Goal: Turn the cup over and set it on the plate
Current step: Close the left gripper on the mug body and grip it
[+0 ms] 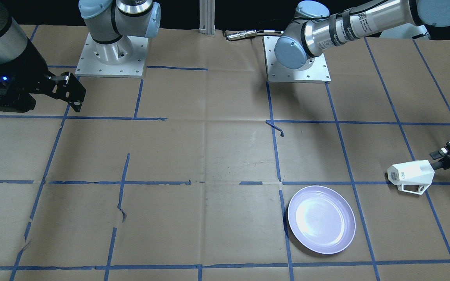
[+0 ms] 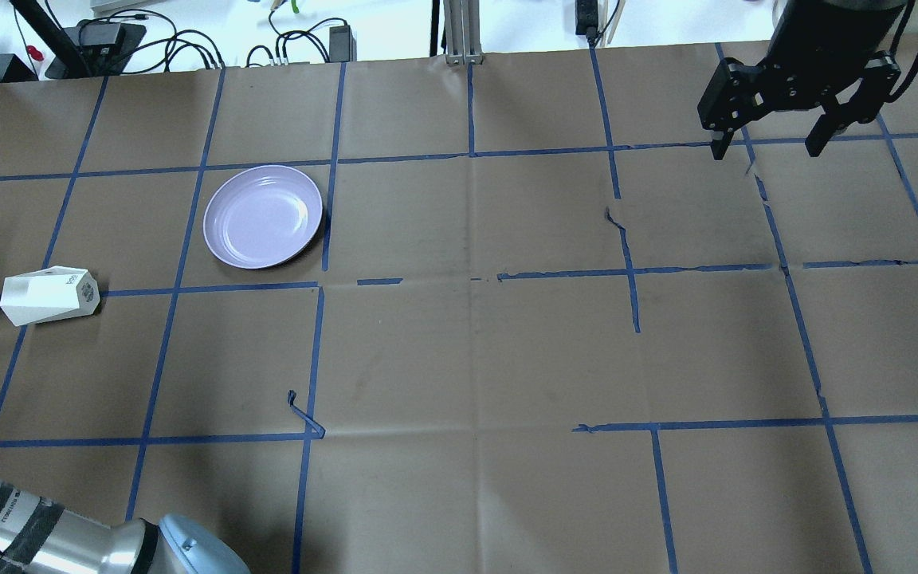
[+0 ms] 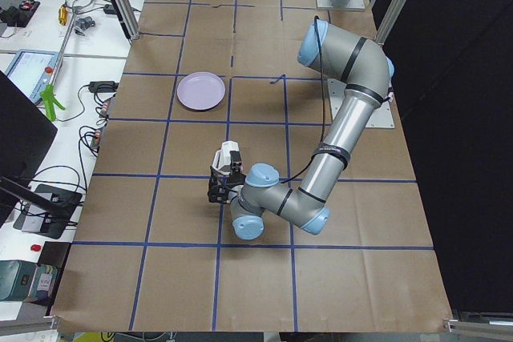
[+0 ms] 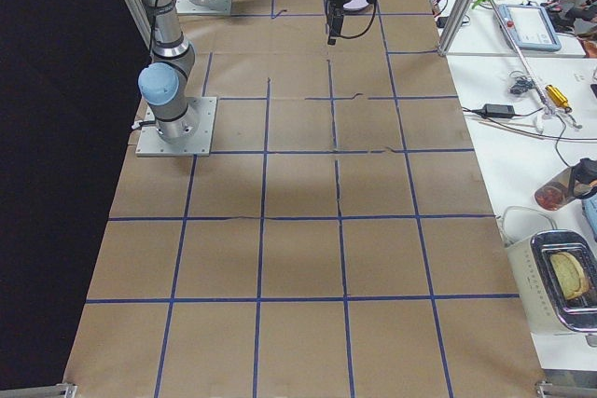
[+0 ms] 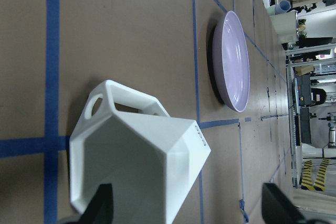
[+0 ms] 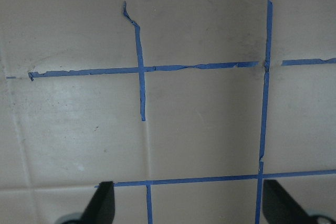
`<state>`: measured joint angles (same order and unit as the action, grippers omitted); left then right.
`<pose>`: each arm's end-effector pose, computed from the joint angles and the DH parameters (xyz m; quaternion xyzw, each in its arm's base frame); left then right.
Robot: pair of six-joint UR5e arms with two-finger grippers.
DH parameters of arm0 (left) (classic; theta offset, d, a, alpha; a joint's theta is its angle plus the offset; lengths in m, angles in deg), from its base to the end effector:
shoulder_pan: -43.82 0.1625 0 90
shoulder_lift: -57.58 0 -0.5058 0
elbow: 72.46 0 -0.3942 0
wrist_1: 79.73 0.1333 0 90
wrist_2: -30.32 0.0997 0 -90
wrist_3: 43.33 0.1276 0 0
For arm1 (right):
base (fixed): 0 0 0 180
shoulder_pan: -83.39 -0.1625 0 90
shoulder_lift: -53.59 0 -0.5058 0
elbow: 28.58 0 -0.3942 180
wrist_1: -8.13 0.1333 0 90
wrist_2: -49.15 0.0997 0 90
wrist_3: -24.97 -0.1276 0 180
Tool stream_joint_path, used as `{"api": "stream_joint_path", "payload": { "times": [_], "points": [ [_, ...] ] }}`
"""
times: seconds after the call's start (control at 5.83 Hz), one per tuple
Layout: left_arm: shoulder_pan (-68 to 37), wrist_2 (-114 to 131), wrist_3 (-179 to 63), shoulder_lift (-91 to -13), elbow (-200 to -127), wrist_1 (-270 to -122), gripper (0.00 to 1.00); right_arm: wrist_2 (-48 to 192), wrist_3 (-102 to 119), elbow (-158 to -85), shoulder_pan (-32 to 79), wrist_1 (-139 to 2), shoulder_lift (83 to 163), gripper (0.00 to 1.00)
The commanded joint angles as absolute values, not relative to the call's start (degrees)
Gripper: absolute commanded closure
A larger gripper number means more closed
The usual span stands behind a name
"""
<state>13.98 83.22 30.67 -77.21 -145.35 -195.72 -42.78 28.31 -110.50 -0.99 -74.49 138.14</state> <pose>0.4874 -0.5220 0.1977 0.0406 -0.8571 0.0948 0.5047 0.0764 -0.5407 0.5488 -0.0192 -0.9988 -0.0426 0.0135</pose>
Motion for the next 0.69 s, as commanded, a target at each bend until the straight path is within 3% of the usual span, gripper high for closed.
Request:
{"api": "stream_joint_path", "payload": {
  "times": [0.0,0.34,0.51],
  "points": [
    [13.68,82.61,30.67,-78.21,-145.49,-198.11,0.02,-42.78,28.31,-110.50,-0.99,-74.49,138.14,0.00],
    [13.68,82.44,30.67,-78.74,-145.41,-198.03,0.02,-42.78,28.31,-110.50,-0.99,-74.49,138.14,0.00],
    [13.68,80.87,30.59,-78.83,-145.32,-197.94,0.30,-42.78,28.31,-110.50,-0.99,-74.49,138.14,0.00]
  ]
}}
